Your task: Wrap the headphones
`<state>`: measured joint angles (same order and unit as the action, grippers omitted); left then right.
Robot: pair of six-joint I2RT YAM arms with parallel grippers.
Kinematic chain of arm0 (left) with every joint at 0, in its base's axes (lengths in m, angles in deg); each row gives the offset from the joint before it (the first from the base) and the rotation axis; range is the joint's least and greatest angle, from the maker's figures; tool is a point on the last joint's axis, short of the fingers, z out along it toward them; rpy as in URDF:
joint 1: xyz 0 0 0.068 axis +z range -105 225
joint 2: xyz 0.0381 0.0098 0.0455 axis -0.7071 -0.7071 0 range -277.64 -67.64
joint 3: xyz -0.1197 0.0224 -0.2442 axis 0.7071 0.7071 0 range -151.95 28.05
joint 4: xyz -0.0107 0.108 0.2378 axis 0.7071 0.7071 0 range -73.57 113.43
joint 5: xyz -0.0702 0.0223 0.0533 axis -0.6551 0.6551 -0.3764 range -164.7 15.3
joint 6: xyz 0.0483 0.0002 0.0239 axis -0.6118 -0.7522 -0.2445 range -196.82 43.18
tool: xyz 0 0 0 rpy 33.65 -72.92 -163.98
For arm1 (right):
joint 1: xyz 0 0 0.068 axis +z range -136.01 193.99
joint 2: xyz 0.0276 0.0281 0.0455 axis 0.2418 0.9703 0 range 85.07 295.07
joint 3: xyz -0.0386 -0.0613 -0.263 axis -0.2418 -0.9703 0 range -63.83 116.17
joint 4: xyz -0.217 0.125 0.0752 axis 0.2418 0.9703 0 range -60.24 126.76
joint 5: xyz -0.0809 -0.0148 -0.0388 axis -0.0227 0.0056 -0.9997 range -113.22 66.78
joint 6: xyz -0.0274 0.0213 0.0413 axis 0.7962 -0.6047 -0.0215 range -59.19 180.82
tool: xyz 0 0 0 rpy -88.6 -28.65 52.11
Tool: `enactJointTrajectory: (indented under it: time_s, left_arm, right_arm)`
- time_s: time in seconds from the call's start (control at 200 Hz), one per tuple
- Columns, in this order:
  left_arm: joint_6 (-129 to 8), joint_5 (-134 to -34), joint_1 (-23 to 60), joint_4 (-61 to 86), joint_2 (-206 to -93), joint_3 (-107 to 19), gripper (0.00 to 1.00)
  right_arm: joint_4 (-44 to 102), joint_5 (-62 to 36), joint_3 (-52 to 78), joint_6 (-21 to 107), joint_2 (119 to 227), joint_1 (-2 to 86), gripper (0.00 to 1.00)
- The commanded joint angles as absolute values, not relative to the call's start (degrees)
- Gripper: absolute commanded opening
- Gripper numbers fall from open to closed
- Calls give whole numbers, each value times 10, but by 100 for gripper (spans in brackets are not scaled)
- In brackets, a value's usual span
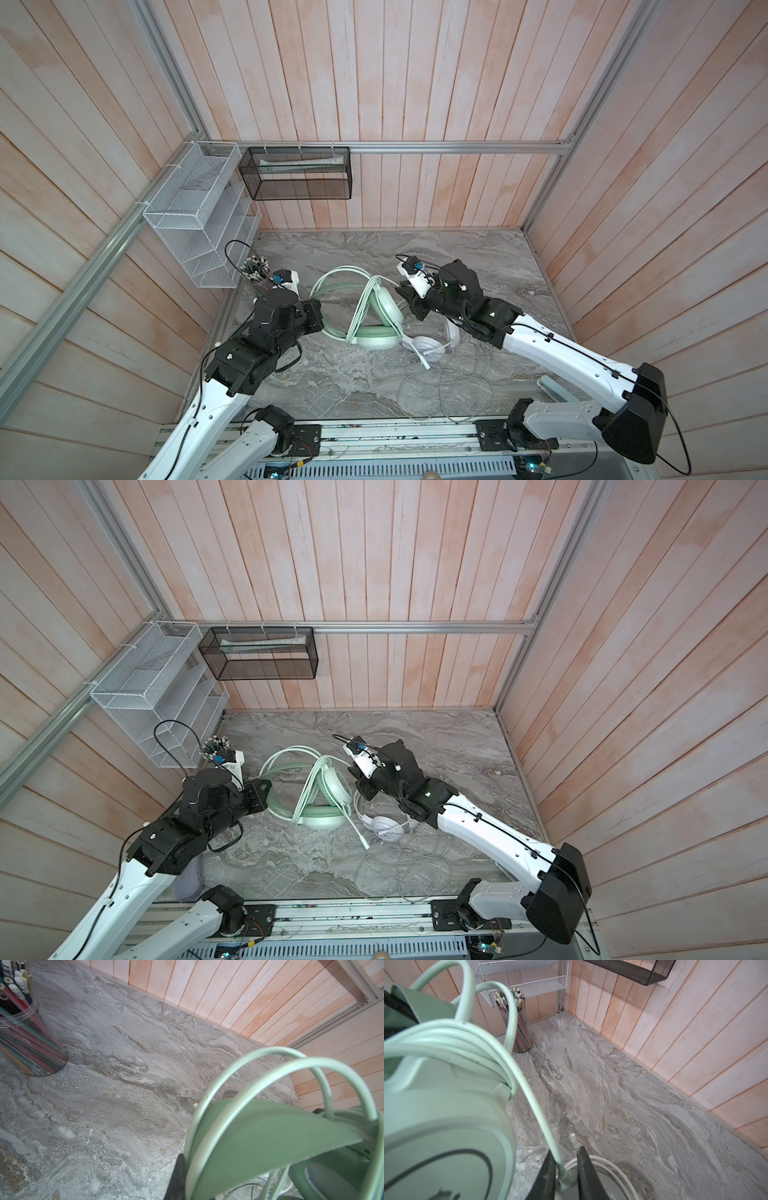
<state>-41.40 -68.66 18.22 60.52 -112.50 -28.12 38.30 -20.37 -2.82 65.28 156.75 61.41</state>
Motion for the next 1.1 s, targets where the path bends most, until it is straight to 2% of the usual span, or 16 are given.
enactJointTrajectory:
  time_s: [0.0,0.22,0.24,0.325,0.585,0.795,1.095]
  left_arm:
    - [-374,-693,191,537,-1122,-295,0]
    - [-362,-704,202,501,-1143,-271,0]
    - [-361,-705,203,497,-1146,-269,0]
    - [-358,-703,205,481,-1155,-256,0]
    - [-347,-689,221,412,-1196,-210,0]
    - [-306,-713,251,317,-1262,-159,0]
    - [-270,-703,259,165,-1361,-105,0]
  right_arm:
    - [381,-219,-47,624,1536,601,27]
    - [382,-260,-69,599,1503,582,36]
    - [382,-264,-71,596,1499,580,40]
    - [374,-281,-81,581,1483,566,45]
    - [325,-390,-134,542,1431,552,55]
    - [286,-435,-178,500,1405,550,58]
    - [245,-428,-236,478,1392,551,60]
